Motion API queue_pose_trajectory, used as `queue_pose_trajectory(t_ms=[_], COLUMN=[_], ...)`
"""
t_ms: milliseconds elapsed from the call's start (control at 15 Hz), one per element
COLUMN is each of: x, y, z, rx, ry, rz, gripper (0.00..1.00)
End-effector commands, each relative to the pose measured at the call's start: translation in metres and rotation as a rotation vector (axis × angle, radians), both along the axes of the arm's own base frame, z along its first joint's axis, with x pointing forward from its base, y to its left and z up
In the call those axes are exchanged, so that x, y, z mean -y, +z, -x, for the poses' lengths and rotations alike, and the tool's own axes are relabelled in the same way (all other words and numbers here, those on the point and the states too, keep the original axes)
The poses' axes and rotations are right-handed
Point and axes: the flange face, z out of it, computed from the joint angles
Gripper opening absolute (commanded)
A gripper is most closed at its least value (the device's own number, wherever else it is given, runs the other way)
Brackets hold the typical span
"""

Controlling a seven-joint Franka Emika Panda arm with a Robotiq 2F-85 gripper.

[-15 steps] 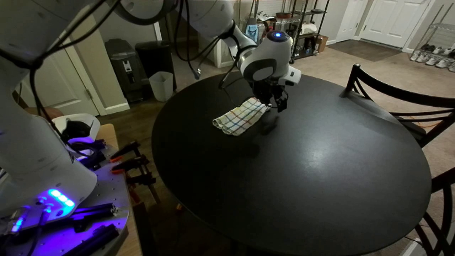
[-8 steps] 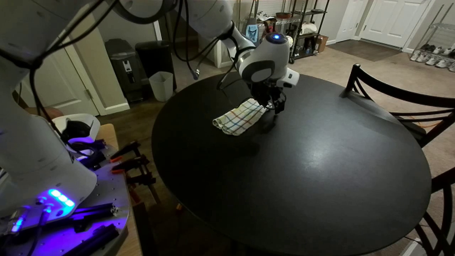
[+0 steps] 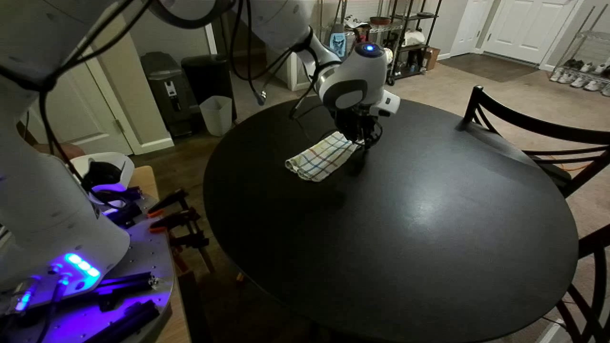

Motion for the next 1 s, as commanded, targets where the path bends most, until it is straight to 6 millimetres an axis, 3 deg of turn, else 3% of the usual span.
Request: queue_pose_trajectory(t_ms=[0, 133, 267, 933], x=[0.0028, 0.0033, 0.0040, 0.0057], y=[0.0119, 0.0131, 0.0137, 0.0171], z=[0.0113, 0.0115, 0.0113, 0.0149], rx=[-0.009, -0.008, -0.009, 0.050], ry=[-0.003, -0.003, -0.002, -0.035], rz=[-0.013, -0.012, -0.014, 0.009], gripper=[0.16, 0.03, 0.00, 0.01])
